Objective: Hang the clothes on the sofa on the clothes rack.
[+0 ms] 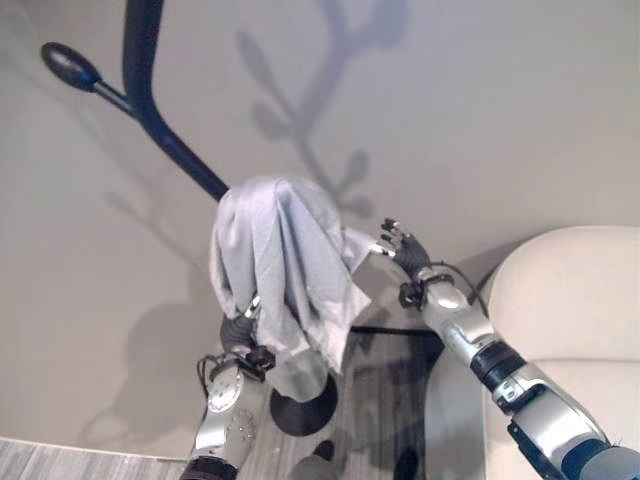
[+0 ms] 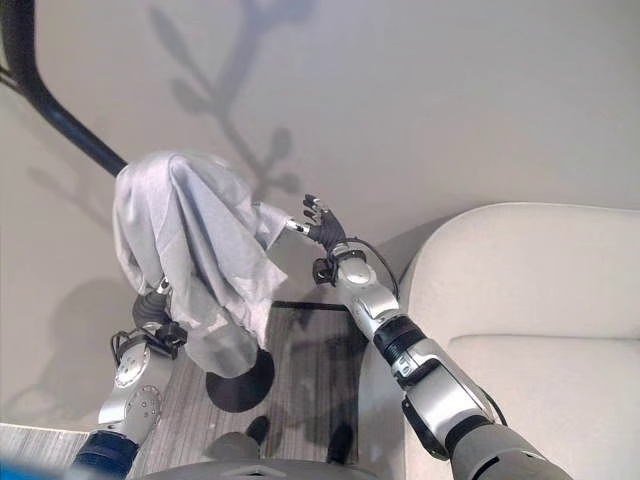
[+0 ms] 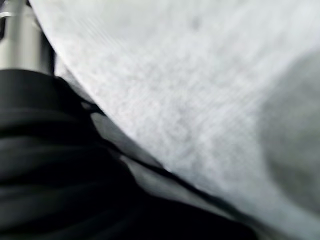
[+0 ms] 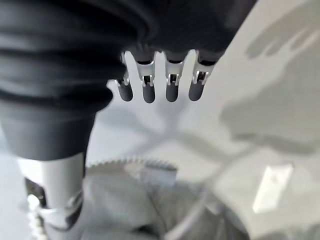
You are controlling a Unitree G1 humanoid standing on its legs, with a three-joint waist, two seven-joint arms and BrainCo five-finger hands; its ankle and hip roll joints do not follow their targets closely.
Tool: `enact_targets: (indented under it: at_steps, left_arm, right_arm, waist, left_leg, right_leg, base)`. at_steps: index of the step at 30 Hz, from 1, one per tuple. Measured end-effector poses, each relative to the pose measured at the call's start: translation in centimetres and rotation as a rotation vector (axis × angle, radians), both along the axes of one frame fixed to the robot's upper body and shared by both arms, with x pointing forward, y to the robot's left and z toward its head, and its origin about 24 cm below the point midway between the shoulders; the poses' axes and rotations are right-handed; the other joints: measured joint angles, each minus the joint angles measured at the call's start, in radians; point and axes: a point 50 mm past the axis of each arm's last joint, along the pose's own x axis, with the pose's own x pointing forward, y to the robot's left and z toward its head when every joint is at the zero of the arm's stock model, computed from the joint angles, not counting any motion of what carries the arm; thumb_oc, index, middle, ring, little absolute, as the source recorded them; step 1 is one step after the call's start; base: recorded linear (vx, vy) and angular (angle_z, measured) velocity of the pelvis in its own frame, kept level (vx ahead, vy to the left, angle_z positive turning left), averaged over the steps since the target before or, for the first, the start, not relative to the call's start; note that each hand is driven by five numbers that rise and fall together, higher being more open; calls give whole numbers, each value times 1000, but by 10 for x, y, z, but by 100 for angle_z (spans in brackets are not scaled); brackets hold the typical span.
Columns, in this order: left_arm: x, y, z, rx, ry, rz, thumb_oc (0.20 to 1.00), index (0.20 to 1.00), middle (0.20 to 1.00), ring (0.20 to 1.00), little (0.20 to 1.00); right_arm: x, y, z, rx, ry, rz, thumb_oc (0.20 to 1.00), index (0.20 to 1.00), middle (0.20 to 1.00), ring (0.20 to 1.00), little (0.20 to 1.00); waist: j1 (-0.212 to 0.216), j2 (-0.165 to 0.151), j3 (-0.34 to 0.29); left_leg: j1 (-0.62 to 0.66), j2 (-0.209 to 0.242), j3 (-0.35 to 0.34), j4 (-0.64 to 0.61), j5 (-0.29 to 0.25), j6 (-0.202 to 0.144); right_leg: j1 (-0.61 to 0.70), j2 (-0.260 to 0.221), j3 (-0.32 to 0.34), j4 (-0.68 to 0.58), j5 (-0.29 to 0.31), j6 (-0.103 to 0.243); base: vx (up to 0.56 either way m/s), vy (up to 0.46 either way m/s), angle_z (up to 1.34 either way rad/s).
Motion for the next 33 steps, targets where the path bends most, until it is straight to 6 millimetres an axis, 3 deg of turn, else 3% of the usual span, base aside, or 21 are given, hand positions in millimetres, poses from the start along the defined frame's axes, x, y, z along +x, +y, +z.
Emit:
enact_targets:
  at_steps: [8,13,21,26,30,33]
  left_arm:
    - [-15,13,-33,-153,120,177,1000,1000,1000,1000,1000]
    - [-21,18,-43,-197,150,237,1000,1000,1000,1000,1000]
    - [-29,14,-59,-219,224,263,1000,1000,1000,1000,1000]
    - [-35,15,-80,-214,339,277,1000,1000,1000,1000,1000]
    - [-50,17,-104,-224,490,283,1000,1000,1000,1000,1000]
    - [-58,17,-113,-236,554,290,1000,1000,1000,1000,1000]
  right_arm:
    - [-25,-18,-41,32,113,-77,1000,1000,1000,1000,1000]
    - [-35,-28,-59,13,164,-112,1000,1000,1000,1000,1000]
    - [-51,-41,-107,-15,367,-193,1000,1000,1000,1000,1000]
    - [-74,-60,-149,7,583,-329,1000,1000,1000,1000,1000]
    - [-114,-87,-189,73,848,-531,1000,1000,1000,1000,1000]
    - [-124,-86,-197,94,904,-548,1000,1000,1000,1000,1000]
  waist:
    - [-39,2,-2]
    - [-49,10,-8]
    - [-48,29,-39]
    - [-48,23,-64]
    - [-49,30,-78]
    - [-49,25,-88]
  left_leg:
    - [17,2,34,-13,-2,16]
    - [21,2,44,-14,-3,20]
    - [33,1,46,-15,-3,18]
    - [33,-10,48,-15,-5,26]
    - [36,8,54,-49,8,53]
    - [33,5,70,-42,4,45]
  right_leg:
    - [1,-3,23,0,1,2]
    - [0,-5,31,0,3,2]
    - [8,-6,33,0,4,1]
    - [9,-14,33,-1,3,2]
    - [-5,-17,23,38,-13,29]
    - [-12,-15,19,33,-25,21]
  base:
    - [9,31,-11]
    - [10,31,-6]
    - [16,27,-1]
    - [38,20,-1]
    - [51,21,4]
    - [76,30,5]
